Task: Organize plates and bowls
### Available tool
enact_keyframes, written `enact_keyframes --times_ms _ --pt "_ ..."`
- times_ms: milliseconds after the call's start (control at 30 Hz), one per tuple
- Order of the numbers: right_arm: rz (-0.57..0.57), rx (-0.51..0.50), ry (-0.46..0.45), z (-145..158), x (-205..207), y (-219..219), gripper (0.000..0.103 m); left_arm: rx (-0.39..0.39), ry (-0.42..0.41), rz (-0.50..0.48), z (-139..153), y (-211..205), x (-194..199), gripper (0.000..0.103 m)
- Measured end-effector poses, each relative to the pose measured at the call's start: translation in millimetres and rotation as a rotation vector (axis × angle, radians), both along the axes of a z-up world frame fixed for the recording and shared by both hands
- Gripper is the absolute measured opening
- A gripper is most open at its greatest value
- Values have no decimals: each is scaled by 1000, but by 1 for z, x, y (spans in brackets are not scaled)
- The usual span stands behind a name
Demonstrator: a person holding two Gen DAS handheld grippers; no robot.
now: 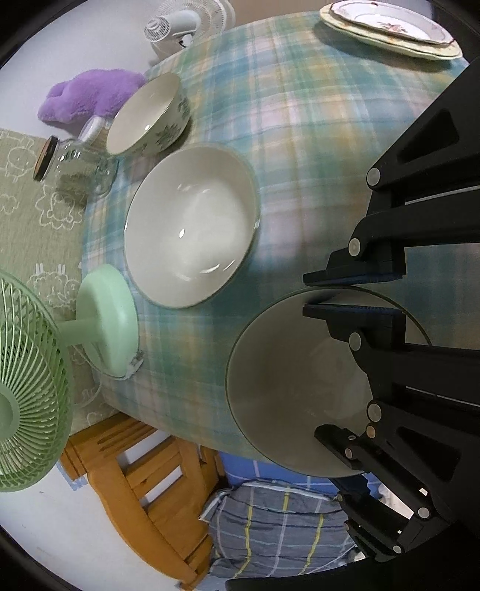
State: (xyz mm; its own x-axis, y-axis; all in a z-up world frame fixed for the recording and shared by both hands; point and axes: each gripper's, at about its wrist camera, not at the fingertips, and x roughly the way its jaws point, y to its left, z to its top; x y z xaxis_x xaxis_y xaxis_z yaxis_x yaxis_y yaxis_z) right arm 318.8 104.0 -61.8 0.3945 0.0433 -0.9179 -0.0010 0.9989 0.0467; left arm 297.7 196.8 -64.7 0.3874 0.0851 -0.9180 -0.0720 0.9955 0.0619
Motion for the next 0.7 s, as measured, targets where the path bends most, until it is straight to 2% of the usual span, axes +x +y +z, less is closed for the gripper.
enact_keyframes --times_ms 467,700 --pt "3 16 -25 25 -58 -73 12 25 -49 9 27 -77 -54 14" --pt "9 -5 -45 44 -85 -118 12 -6 -62 16 39 -121 -78 15"
